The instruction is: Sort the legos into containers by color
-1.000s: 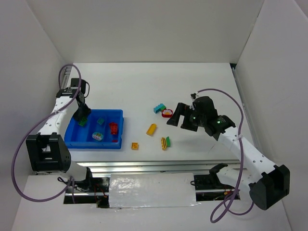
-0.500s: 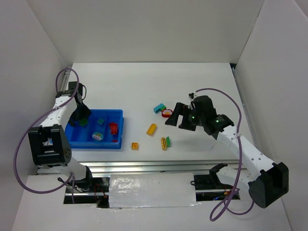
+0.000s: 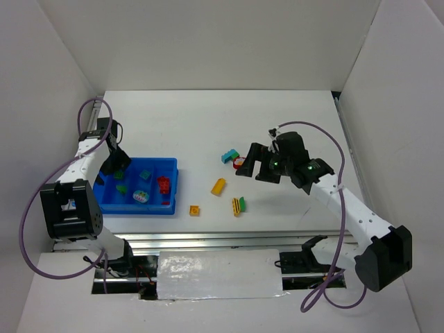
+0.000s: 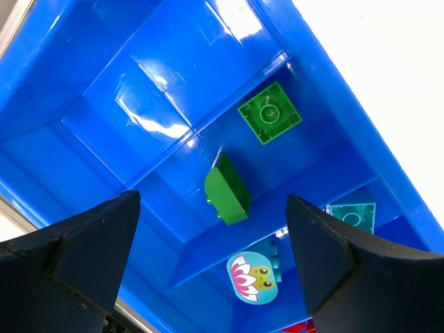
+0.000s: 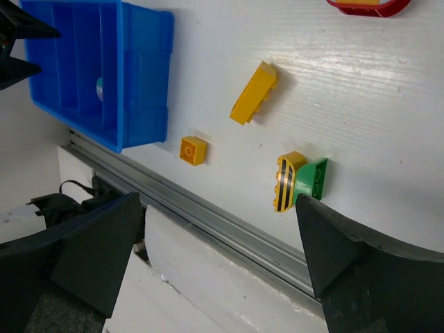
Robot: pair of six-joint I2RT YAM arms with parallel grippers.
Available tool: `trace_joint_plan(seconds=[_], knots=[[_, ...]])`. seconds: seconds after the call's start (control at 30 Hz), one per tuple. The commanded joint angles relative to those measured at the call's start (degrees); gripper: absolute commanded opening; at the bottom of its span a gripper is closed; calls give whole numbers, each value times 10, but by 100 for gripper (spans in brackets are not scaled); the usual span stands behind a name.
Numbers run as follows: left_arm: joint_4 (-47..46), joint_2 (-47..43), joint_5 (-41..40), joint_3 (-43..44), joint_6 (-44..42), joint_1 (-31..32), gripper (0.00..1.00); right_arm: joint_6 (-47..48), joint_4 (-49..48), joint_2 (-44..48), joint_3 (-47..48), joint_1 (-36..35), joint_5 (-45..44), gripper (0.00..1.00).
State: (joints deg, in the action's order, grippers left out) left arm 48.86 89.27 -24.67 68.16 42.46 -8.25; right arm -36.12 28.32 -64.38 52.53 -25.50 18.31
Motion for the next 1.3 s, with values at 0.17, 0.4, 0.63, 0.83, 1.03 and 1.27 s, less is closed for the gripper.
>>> trace_joint_plan(seconds=[0.17, 0.4, 0.63, 0.83, 1.03, 1.27], knots=[[10, -61, 60, 52, -25, -1, 99, 22, 19, -57, 64, 4, -64, 100], [20, -130, 106, 121, -75, 82, 99, 15, 96, -255, 204, 3, -222, 100], [44, -153, 164, 121, -90, 138, 98, 89, 131, -408, 341, 6, -262, 100], [62, -190, 175, 105, -98, 145, 98, 38, 99, -338, 207, -32, -234, 99], [62, -211, 187, 63, -103, 147, 99, 24, 65, -198, 41, -140, -187, 97], [43, -195, 228, 50, -103, 153, 98, 27, 50, -224, 13, -184, -237, 95]])
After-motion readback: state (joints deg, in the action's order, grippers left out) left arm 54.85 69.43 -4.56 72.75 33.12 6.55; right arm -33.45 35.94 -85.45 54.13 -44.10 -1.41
